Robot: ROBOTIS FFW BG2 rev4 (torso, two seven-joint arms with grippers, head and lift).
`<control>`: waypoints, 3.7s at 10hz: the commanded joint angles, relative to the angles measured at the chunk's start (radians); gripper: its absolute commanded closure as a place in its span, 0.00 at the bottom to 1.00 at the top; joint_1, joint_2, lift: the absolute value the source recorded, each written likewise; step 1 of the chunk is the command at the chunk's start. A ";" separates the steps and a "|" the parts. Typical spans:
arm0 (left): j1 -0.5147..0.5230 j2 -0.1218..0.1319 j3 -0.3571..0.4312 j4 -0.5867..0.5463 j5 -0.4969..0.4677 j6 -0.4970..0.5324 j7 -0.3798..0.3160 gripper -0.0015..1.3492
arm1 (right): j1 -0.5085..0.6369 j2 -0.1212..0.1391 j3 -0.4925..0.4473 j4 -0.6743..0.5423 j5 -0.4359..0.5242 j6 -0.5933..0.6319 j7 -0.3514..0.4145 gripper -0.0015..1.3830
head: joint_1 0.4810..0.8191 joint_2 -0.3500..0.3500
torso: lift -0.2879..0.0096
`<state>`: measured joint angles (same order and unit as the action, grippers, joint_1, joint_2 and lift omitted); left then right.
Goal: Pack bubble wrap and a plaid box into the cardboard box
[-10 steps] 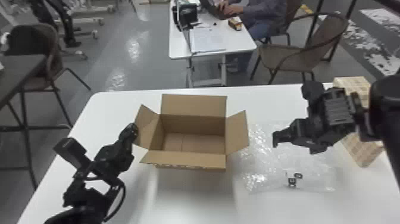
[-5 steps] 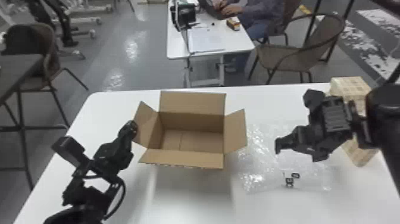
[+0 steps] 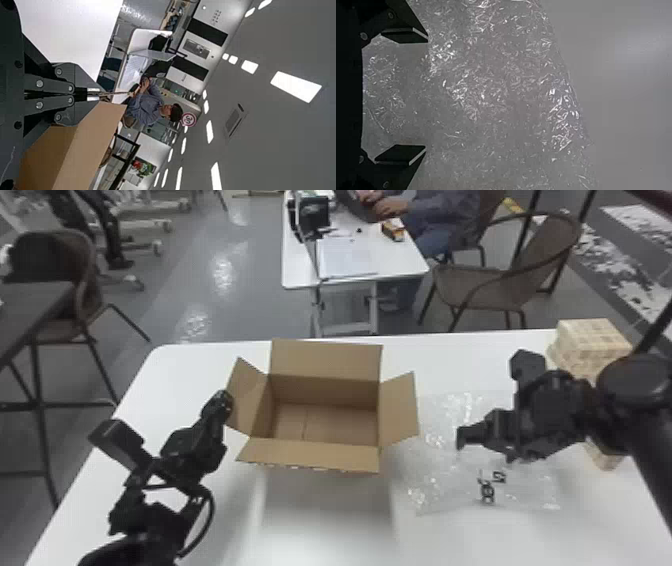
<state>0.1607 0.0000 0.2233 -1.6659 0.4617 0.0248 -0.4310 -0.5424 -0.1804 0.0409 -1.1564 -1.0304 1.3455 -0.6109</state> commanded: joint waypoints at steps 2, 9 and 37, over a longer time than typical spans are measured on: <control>0.003 -0.003 0.001 0.000 0.002 0.000 0.000 0.89 | 0.006 0.009 0.001 -0.008 0.010 0.000 -0.001 0.62 | 0.63 0.63 | 0.60; 0.011 -0.003 0.007 0.000 0.006 0.000 0.000 0.89 | 0.102 -0.014 -0.098 -0.261 -0.072 0.089 -0.001 0.73 | 0.63 0.63 | 0.60; 0.082 0.086 -0.315 0.026 0.054 -0.387 0.482 0.89 | 0.228 0.084 -0.141 -0.655 -0.181 0.004 0.619 0.75 | 0.58 0.84 | 0.60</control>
<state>0.2416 0.0857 -0.0904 -1.6375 0.5143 -0.3604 0.0507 -0.3096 -0.0954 -0.1253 -1.8534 -1.2832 1.3619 -0.0057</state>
